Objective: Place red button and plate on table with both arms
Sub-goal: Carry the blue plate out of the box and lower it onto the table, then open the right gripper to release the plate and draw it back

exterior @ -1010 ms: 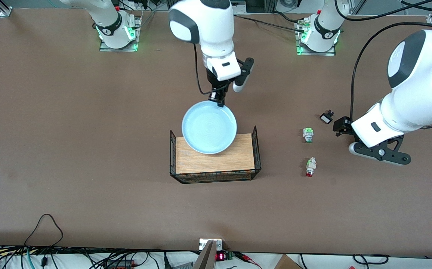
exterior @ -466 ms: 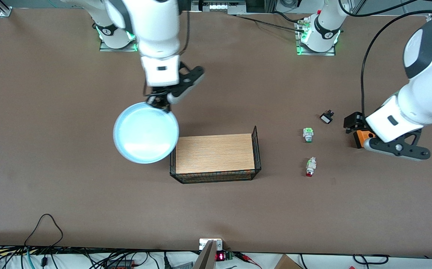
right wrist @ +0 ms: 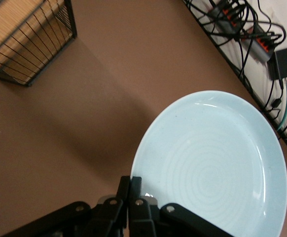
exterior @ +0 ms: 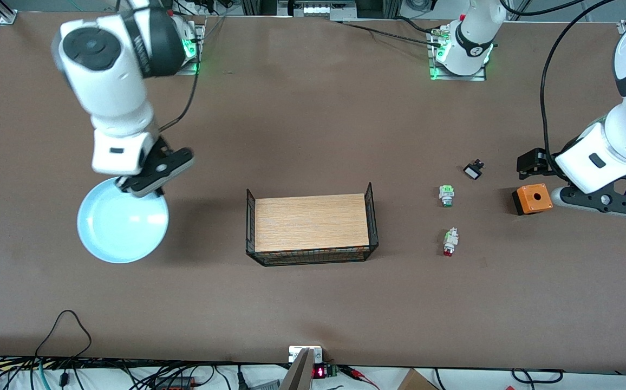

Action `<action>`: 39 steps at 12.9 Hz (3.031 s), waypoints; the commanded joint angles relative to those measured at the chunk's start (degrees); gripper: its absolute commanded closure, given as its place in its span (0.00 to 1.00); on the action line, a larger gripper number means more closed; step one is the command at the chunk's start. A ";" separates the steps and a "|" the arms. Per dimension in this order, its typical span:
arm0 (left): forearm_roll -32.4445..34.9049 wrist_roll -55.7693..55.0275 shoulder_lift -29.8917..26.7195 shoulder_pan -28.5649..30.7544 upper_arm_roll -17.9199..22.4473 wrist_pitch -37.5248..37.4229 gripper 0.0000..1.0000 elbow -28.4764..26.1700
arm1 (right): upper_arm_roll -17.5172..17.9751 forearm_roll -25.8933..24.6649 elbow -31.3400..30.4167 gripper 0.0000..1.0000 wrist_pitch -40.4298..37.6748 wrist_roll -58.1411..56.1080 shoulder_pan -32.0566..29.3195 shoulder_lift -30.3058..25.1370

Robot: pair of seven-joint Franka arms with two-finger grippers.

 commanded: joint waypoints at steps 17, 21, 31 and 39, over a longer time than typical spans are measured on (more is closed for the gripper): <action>-7.89 1.29 -19.76 -7.70 14.11 12.27 0.00 -27.80 | 0.91 -8.75 -17.81 1.00 19.79 44.99 -2.22 13.31; -7.80 0.76 -19.76 -7.88 13.94 12.09 0.00 -27.71 | 1.00 -8.94 -16.93 0.00 19.44 47.47 -1.52 12.88; -7.89 1.02 -19.76 -7.79 13.76 12.09 0.00 -27.71 | 0.65 15.03 4.40 0.00 -5.84 24.82 -7.83 10.59; -7.80 1.20 -19.76 -7.79 13.94 12.09 0.00 -27.71 | 0.30 18.75 8.56 0.00 -17.28 16.79 -13.82 0.41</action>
